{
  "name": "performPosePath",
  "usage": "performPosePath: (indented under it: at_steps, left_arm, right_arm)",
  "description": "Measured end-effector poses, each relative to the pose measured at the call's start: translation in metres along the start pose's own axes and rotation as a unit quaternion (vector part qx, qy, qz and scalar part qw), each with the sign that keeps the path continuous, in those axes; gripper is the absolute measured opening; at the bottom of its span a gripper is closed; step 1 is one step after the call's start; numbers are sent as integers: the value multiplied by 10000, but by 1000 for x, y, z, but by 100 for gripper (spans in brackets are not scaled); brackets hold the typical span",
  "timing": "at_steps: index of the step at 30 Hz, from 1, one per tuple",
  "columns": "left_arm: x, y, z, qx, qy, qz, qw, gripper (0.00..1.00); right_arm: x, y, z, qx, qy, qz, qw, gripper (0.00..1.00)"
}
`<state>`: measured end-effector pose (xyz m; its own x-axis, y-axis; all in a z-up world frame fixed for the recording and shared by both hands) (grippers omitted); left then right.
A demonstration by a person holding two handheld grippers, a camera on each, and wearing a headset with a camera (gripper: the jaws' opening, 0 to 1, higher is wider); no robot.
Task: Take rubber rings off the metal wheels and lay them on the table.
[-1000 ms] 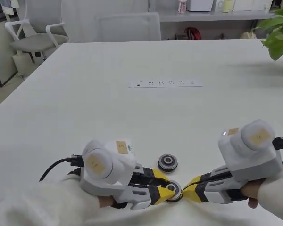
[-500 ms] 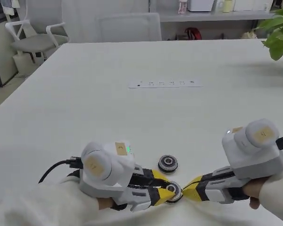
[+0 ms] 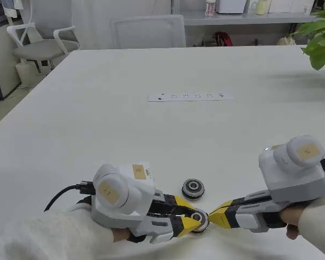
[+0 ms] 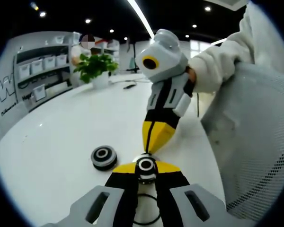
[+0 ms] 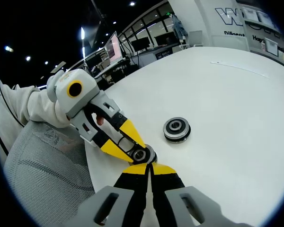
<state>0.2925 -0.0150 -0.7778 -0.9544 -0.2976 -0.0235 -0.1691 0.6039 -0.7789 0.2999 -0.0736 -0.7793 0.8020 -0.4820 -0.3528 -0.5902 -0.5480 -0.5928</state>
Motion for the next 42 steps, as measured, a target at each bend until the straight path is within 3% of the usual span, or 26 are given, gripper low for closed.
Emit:
performPosePath:
  at_steps: [42]
  left_arm:
    - [1,0,-1,67,-34,19,10000,14]
  right_arm:
    - [-8,-6,0,78,-39,-90,9999,0]
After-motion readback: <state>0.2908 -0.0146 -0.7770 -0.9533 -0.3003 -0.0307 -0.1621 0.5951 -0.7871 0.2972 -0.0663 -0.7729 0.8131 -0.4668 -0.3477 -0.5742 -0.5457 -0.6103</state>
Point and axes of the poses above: the centre of the closed fingertips' face, and the gripper's own axes: z roughly forward along the fingers, x roughly to its right, y roughly out of its underside, the point moved 3 cm from there along -z, roughly backward along the fingers, and after that the axes turned 11 degrees about -x, right-handed, at the moved point
